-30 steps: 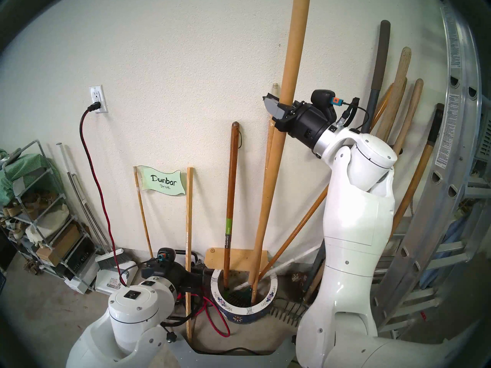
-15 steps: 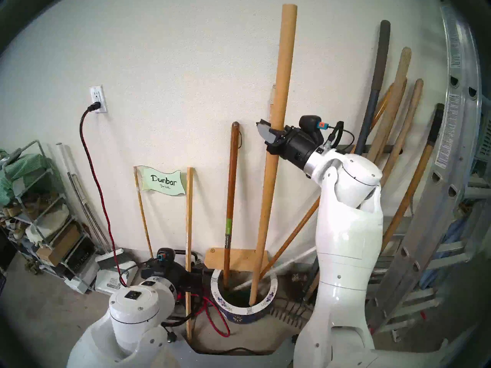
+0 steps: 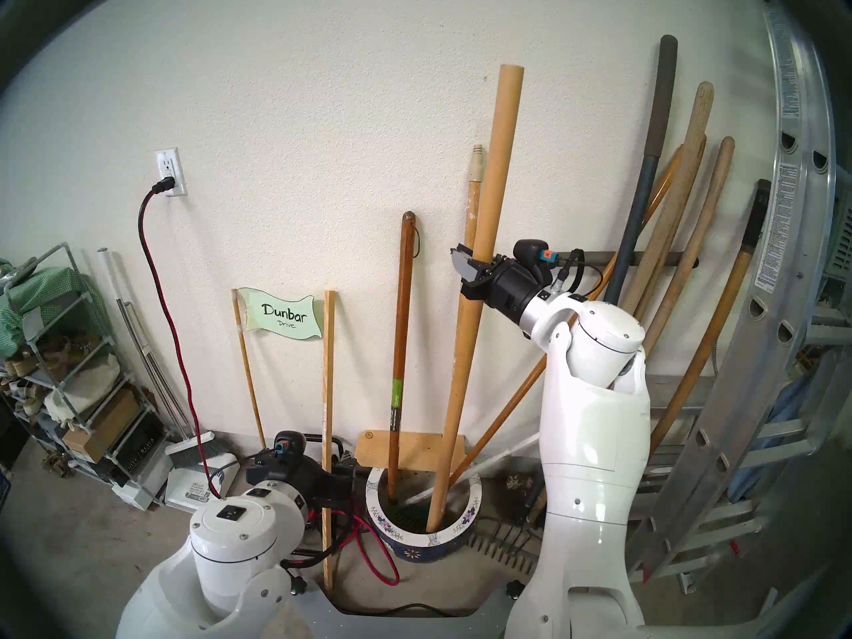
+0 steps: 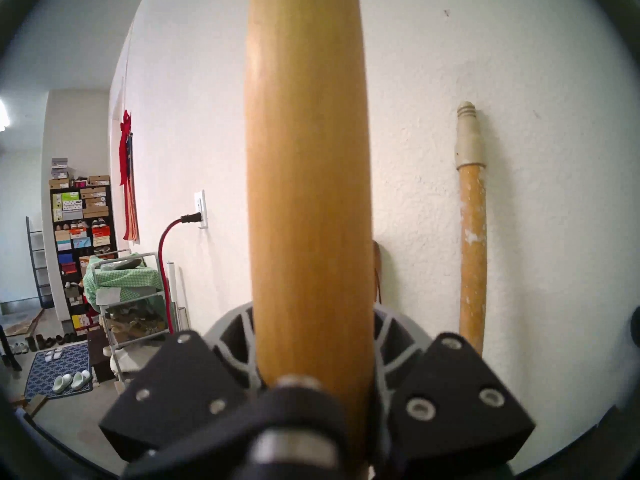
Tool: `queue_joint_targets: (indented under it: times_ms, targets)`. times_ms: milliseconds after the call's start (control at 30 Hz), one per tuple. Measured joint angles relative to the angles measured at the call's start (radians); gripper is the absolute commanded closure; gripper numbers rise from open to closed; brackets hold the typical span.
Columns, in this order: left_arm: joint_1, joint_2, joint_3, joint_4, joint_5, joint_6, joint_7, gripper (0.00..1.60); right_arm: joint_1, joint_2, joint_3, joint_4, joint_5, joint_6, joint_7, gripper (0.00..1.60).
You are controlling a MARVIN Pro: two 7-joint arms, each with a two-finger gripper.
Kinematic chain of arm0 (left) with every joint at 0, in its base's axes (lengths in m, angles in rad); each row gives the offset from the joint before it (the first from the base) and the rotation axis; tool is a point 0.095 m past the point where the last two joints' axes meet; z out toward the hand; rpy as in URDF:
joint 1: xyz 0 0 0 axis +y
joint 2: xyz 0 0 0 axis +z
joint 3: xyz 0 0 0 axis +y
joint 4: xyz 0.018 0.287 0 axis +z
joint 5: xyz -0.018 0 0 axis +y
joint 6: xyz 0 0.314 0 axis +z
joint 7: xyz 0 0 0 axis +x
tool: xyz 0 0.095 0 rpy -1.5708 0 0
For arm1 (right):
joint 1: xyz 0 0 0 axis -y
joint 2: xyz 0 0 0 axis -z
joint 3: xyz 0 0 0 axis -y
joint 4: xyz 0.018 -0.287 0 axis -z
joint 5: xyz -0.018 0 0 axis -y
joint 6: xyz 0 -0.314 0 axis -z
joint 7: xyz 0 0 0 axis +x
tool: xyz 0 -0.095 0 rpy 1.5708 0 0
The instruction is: Put wooden sticks into the pot
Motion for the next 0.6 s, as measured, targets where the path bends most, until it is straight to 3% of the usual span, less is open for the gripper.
queue_joint_targets:
  times_ms: [600]
  targets:
    - [0.007,-0.008,0.005,0.009,0.021,-0.044,0.015,0.0,-0.003,0.008,-0.009,0.104,-0.09,-0.04,-0.049,1.6]
